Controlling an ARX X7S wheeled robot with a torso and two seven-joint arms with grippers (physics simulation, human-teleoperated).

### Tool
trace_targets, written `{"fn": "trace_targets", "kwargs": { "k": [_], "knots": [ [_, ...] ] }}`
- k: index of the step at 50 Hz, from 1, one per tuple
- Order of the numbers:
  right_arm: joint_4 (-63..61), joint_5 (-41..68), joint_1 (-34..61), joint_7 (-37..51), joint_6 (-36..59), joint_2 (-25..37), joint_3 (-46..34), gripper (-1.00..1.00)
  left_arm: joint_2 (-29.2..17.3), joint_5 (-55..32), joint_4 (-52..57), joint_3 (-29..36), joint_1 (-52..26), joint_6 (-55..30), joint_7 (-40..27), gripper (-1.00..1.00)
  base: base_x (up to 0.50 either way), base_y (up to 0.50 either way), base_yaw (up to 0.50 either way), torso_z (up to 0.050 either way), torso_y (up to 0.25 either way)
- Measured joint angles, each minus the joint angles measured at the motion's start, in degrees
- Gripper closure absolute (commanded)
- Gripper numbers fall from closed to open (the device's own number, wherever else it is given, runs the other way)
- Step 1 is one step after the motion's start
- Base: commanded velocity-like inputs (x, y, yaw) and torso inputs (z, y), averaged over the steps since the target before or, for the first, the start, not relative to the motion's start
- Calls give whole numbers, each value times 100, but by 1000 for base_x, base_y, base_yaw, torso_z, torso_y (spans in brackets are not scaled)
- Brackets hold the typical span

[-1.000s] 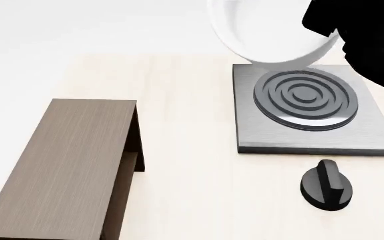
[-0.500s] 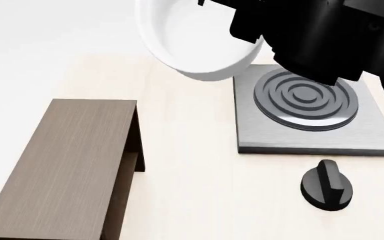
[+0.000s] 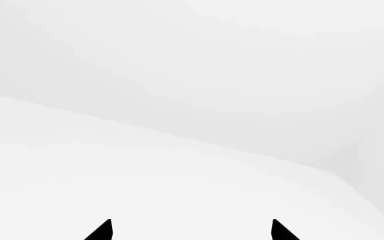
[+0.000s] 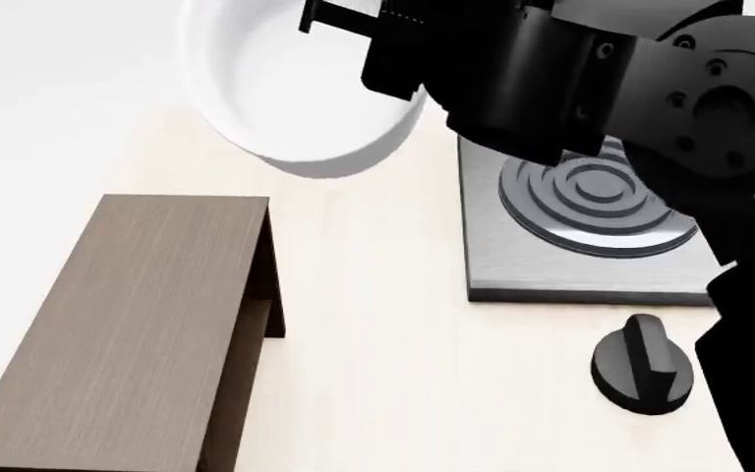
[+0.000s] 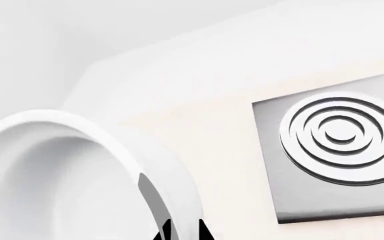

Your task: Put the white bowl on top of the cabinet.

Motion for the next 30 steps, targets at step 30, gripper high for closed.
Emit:
{"fn": "trace_targets", "kwargs": {
  "k": [30],
  "knots": [
    [618, 40, -132, -536, -163, -794, -103, 100, 1, -14, 7, 6, 17, 3, -5, -100, 0, 0, 0, 0, 1]
  ]
}}
